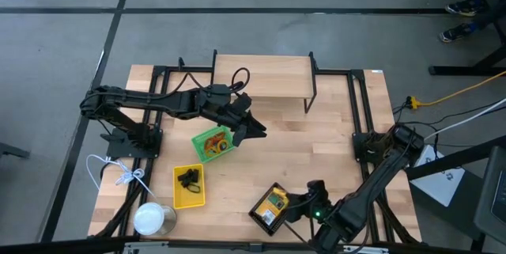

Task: Pick & Place Office Desk Supplies
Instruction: Put the crayon box into the black basket, then put the green basket on the shelf

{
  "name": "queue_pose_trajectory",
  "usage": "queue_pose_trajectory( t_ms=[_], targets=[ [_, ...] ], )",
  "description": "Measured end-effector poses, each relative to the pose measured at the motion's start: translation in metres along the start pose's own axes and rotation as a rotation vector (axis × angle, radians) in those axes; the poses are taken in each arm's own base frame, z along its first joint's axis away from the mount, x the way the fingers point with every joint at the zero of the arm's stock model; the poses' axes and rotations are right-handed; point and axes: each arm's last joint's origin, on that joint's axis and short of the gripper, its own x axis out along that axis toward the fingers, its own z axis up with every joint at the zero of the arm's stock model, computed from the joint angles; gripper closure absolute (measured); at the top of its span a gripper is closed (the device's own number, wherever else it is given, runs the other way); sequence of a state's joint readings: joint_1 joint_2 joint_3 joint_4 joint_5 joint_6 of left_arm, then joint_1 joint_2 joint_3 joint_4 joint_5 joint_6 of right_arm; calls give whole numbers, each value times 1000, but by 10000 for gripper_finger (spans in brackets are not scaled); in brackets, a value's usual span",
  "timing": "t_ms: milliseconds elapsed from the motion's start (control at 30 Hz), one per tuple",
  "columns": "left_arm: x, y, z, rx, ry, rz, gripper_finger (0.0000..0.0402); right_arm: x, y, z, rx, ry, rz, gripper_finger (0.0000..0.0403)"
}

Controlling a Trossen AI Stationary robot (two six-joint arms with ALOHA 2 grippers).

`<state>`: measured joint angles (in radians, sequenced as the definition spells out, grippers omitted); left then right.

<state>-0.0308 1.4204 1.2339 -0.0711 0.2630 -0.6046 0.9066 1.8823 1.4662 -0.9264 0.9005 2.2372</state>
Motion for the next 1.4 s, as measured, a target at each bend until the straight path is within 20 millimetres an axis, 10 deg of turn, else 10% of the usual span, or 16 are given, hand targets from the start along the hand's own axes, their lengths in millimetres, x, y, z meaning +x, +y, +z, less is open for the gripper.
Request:
queue_pose_trajectory(
  t_ms=[533,967,1400],
  targets=[
    [0,1,-1,9,10,6,256,48,6,-30,72,39,28,395],
    [0,1,-1,23,14,6,256,50,17,-31,146,90,80,251],
    [-45,5,22,128,-154,219,256,10,45,23,42,-97,228,178]
  ],
)
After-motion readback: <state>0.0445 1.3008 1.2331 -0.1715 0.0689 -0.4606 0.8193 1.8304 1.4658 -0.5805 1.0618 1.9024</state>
